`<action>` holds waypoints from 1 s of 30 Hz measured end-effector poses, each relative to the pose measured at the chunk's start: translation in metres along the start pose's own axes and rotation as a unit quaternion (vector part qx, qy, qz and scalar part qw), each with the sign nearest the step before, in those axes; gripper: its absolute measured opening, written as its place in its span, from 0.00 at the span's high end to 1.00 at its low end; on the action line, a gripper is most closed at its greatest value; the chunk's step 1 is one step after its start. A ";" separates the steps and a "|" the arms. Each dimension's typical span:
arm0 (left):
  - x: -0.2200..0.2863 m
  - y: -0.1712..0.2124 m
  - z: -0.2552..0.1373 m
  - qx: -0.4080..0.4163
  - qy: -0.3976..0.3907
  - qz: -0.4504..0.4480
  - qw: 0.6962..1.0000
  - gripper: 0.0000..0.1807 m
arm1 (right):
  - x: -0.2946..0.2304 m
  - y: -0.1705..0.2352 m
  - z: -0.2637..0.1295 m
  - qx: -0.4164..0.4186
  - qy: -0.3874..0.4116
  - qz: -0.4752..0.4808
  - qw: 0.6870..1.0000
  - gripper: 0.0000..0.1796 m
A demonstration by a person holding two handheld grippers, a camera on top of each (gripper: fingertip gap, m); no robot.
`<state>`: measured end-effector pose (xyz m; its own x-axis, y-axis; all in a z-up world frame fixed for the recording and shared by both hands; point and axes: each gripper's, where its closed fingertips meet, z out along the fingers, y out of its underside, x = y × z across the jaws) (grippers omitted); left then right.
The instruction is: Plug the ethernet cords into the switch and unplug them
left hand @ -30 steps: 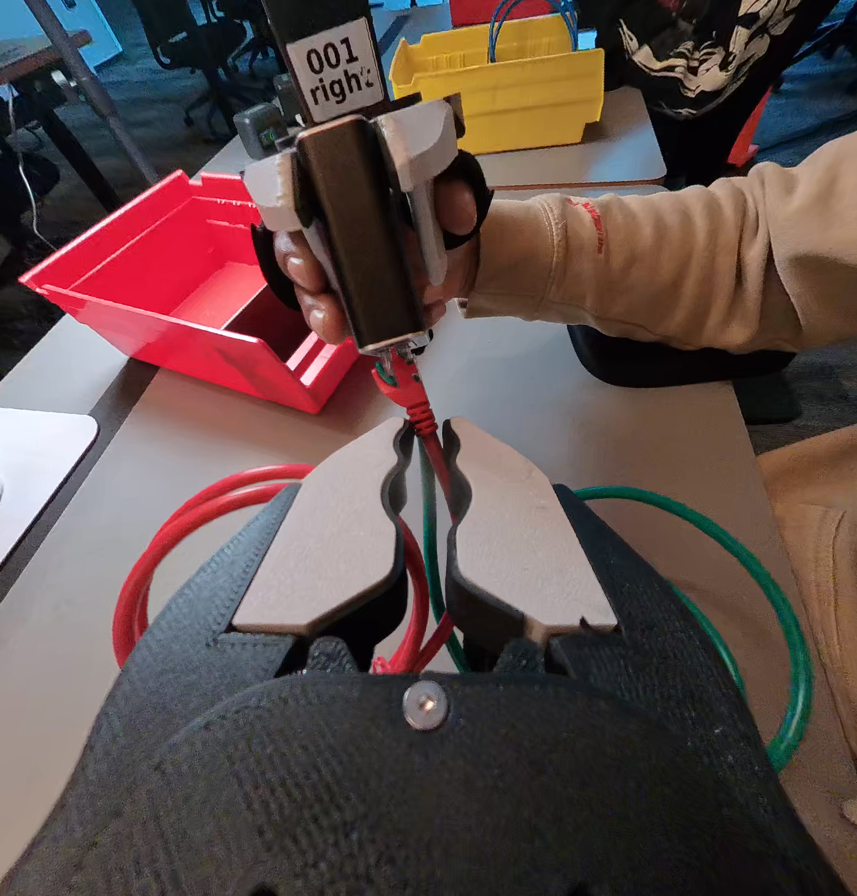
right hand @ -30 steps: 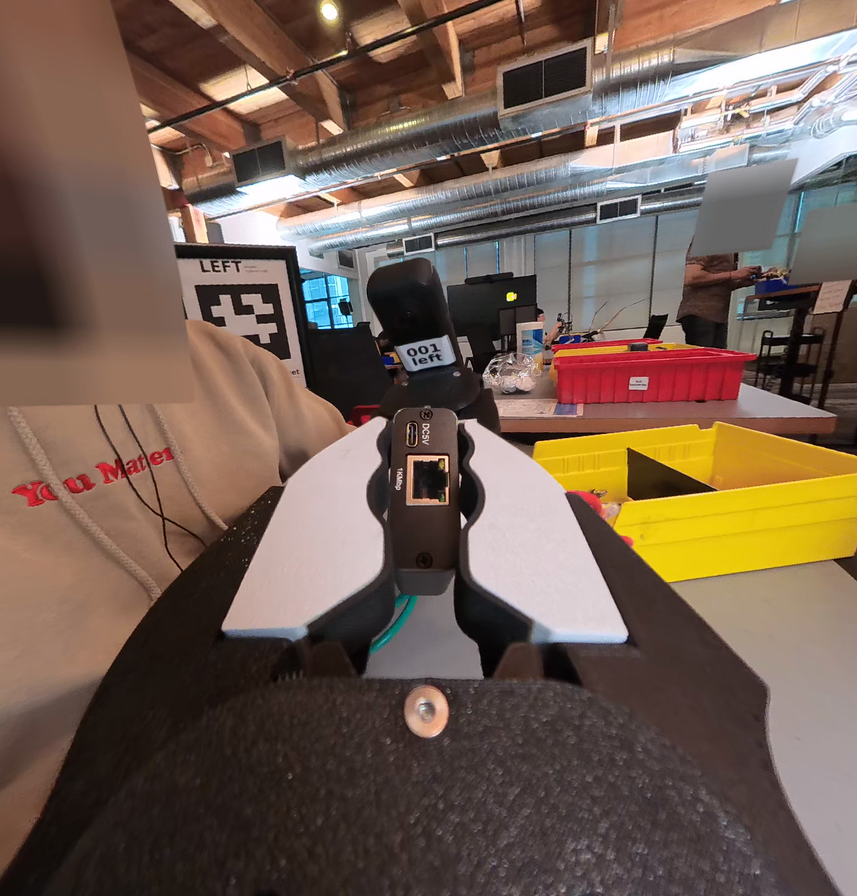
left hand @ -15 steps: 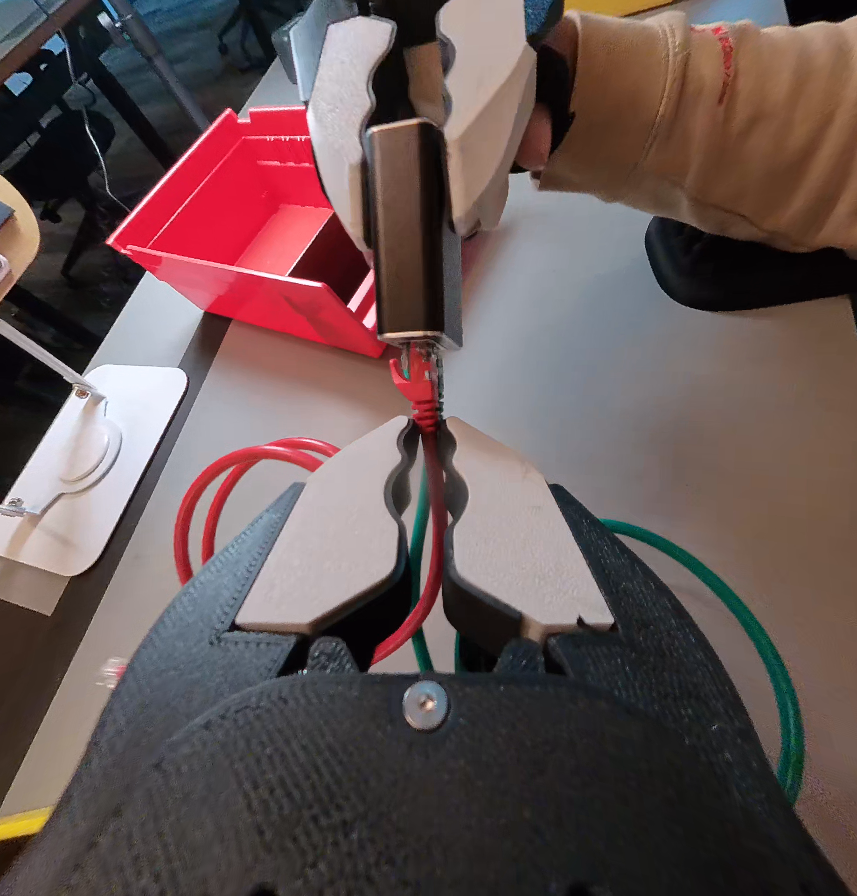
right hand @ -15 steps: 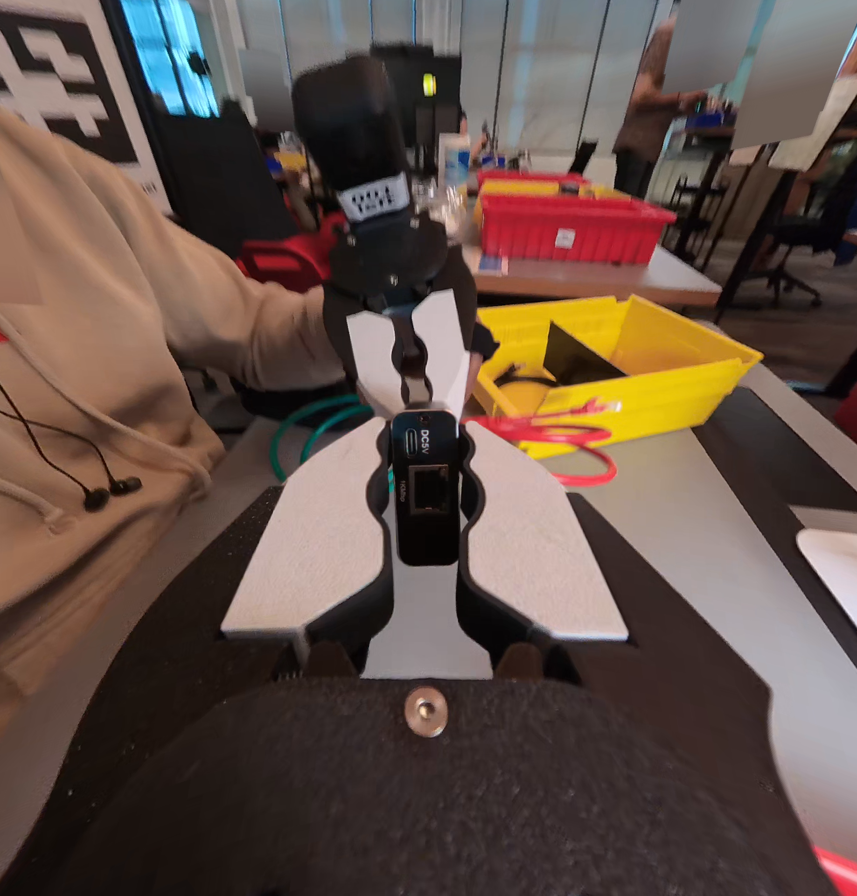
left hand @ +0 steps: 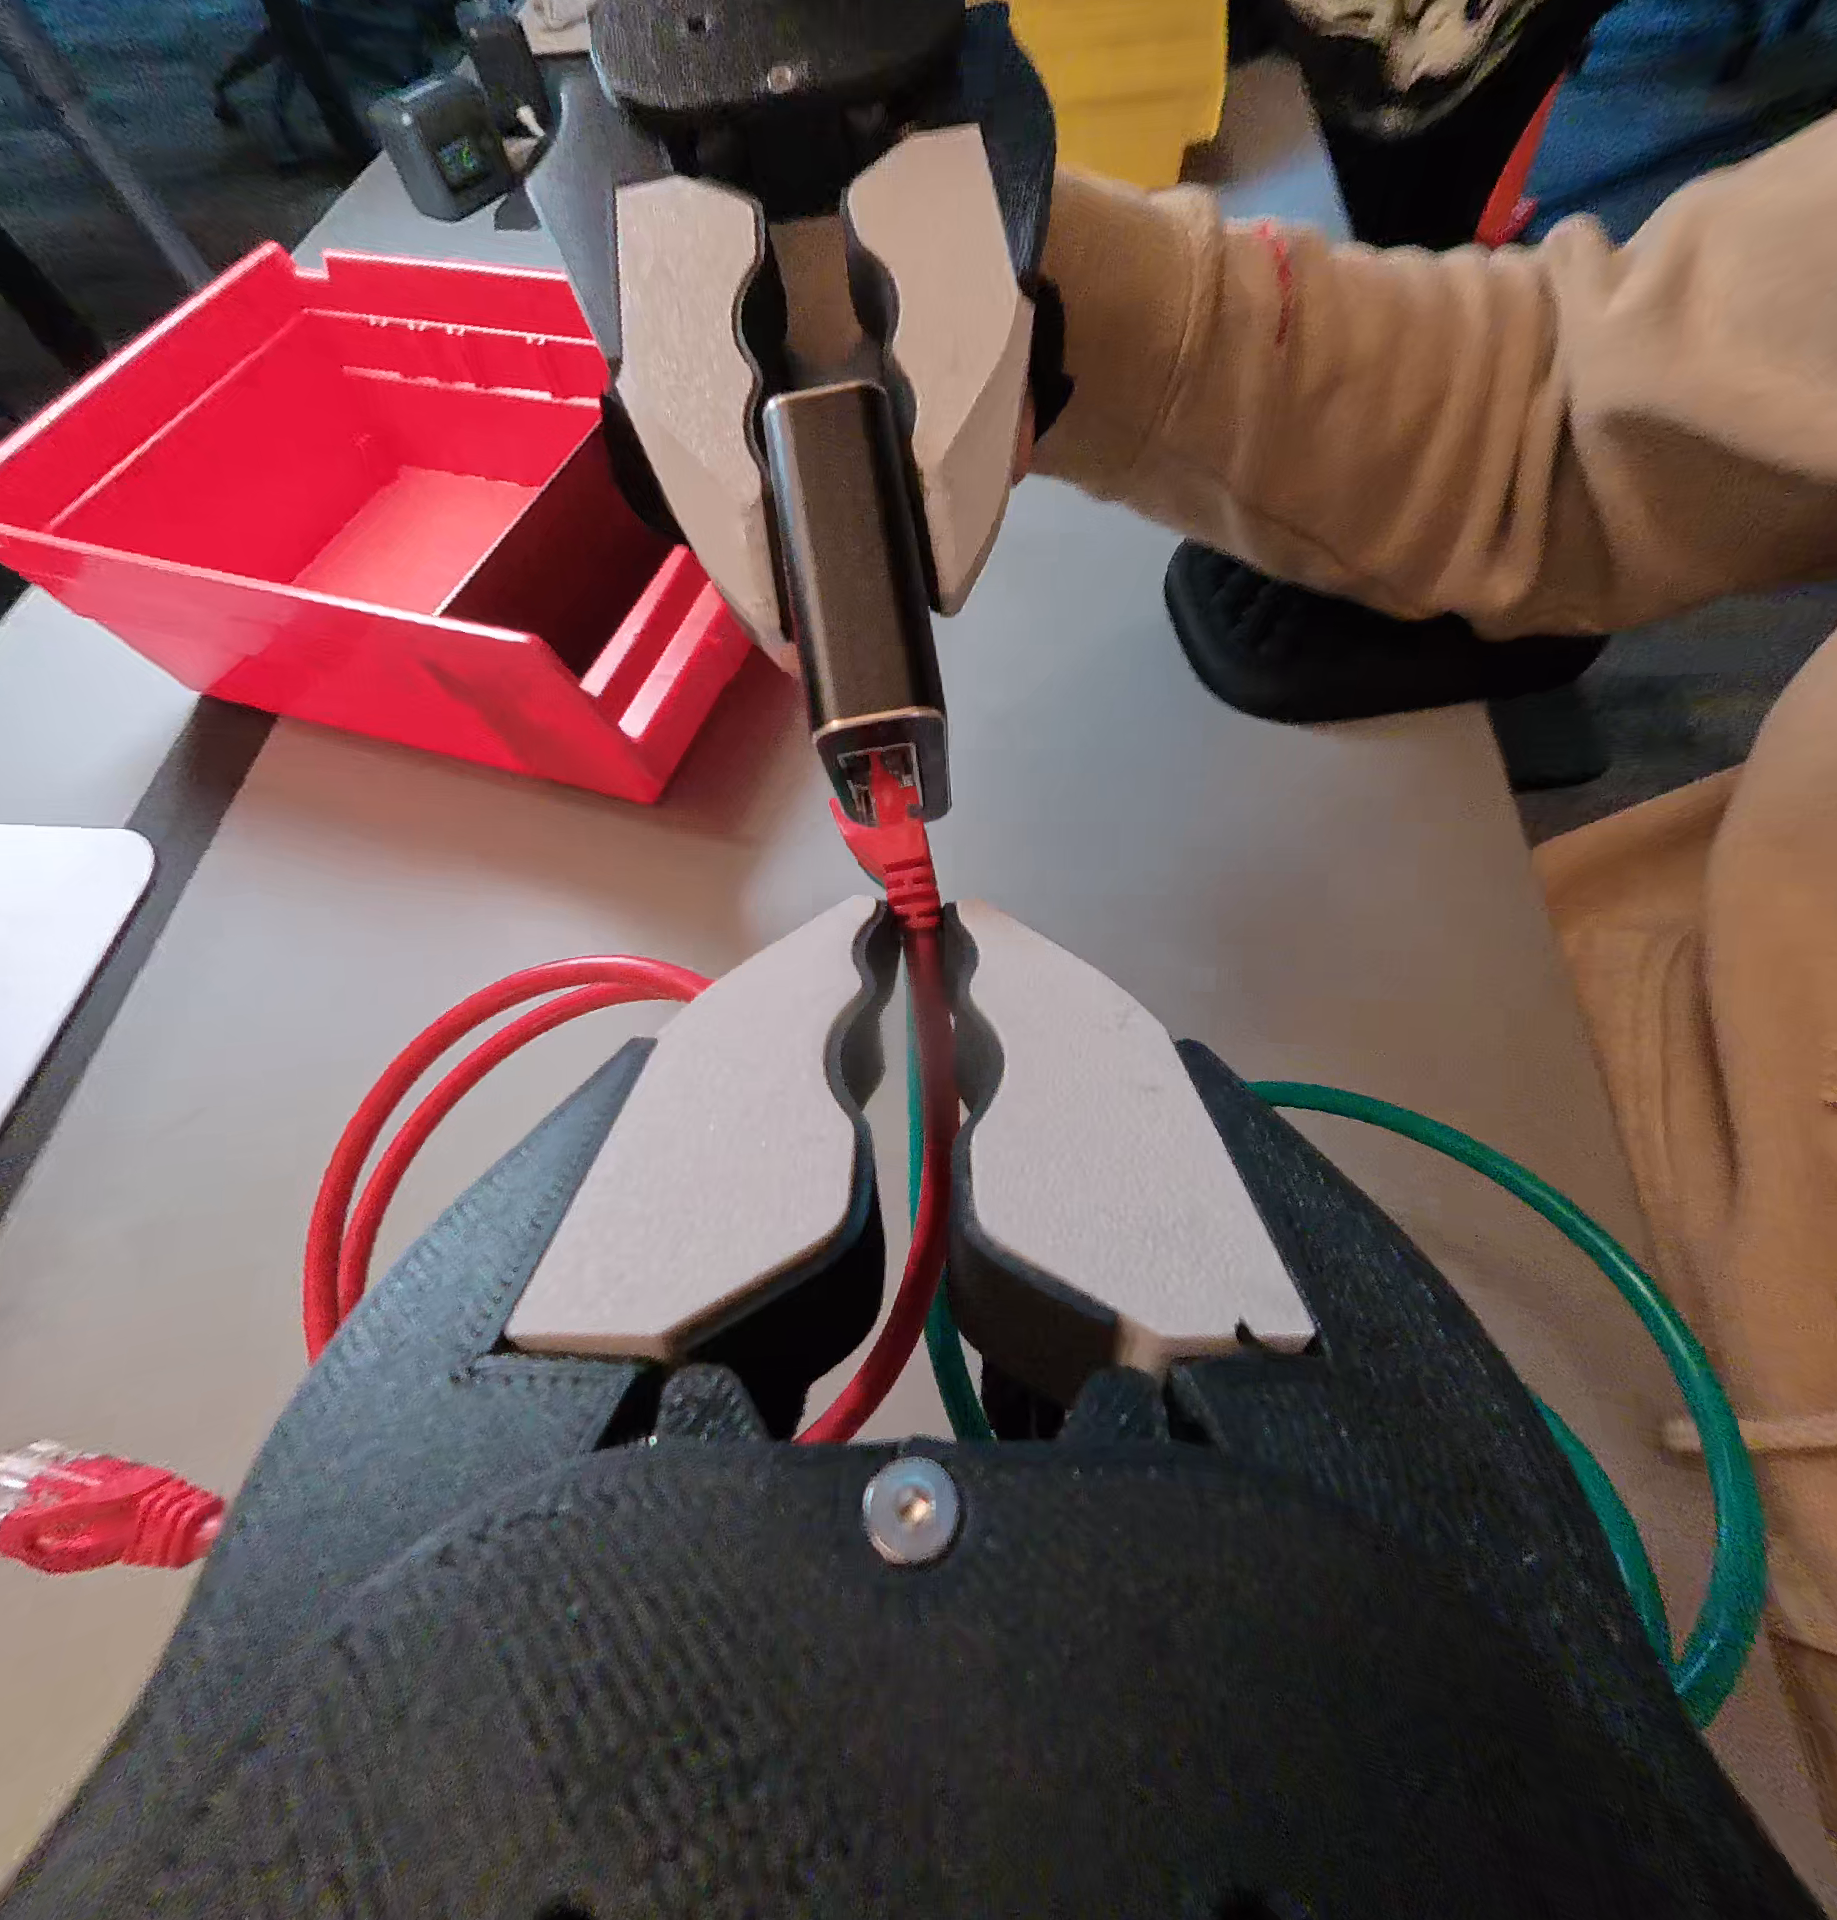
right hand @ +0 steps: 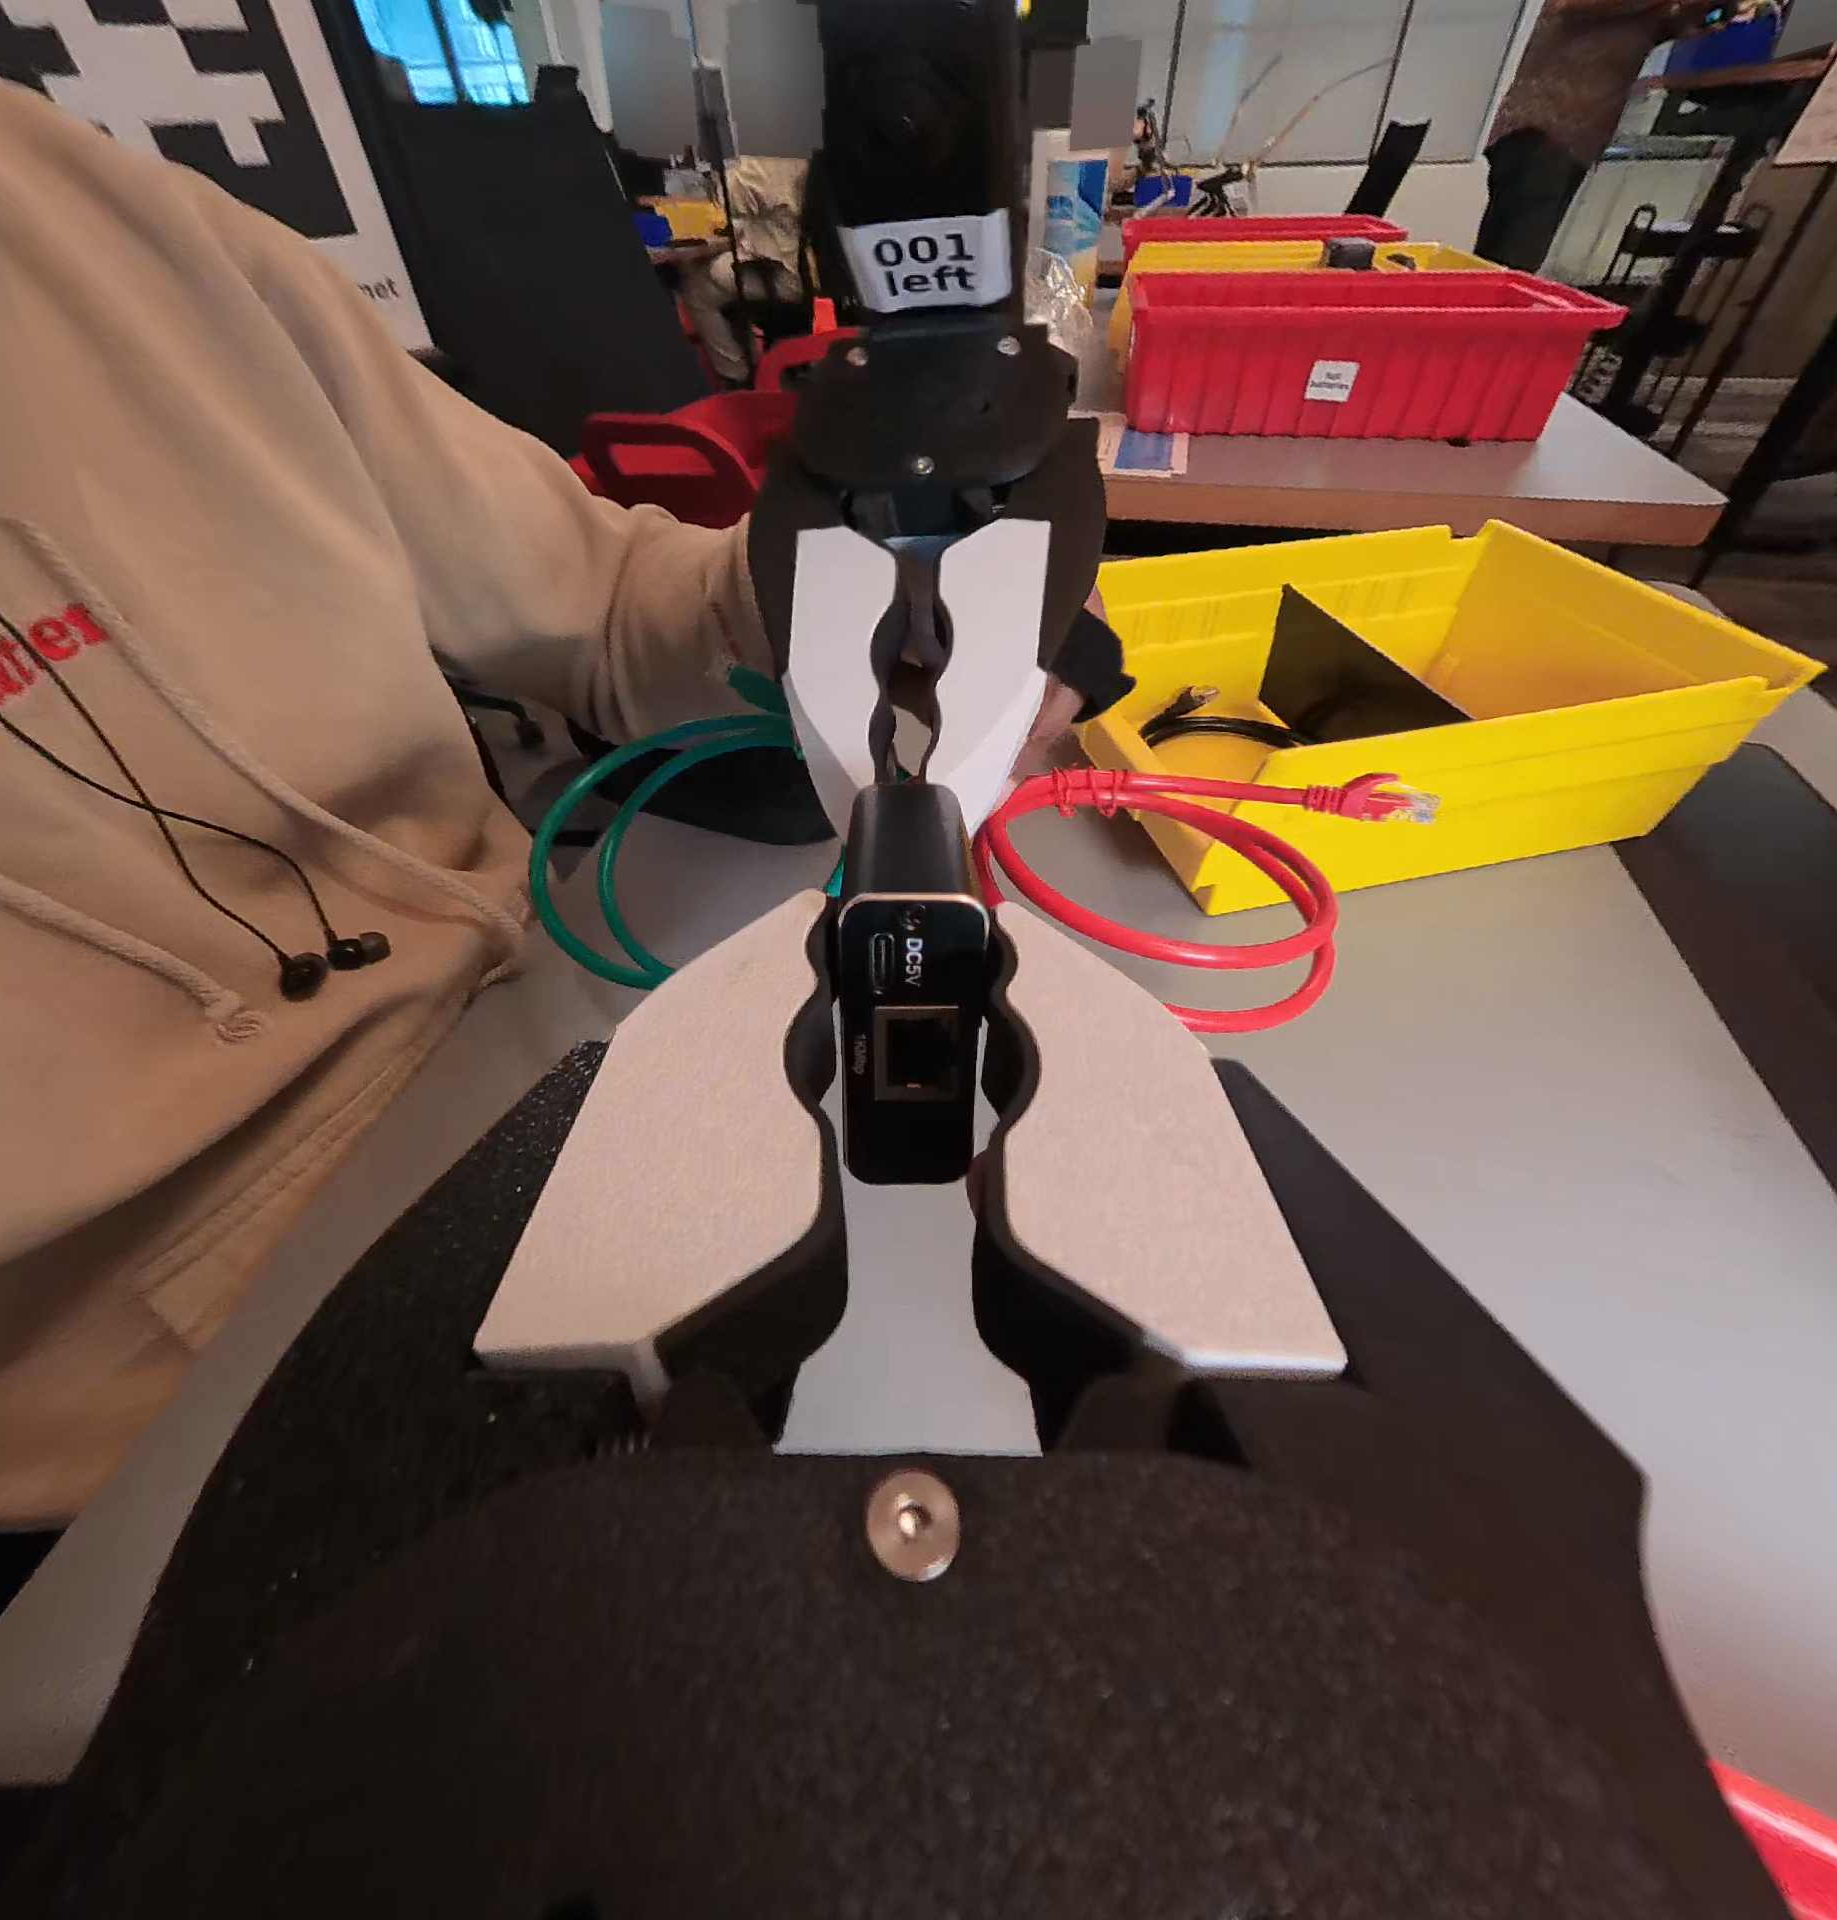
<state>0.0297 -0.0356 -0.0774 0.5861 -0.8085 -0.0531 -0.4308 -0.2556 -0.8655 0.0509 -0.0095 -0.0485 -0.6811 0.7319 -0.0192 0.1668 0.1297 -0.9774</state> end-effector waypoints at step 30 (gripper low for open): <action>-0.026 -0.047 -0.021 0.297 -0.018 -0.084 0.951 0.95 | 0.024 -0.068 0.014 0.260 0.089 0.043 0.961 0.78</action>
<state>0.0202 -0.0134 -0.0255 0.6405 -0.7611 0.1027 0.1286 -0.0255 -0.9914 0.0134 -0.0098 0.0150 -0.5399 0.8341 -0.1131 -0.1934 -0.2537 -0.9478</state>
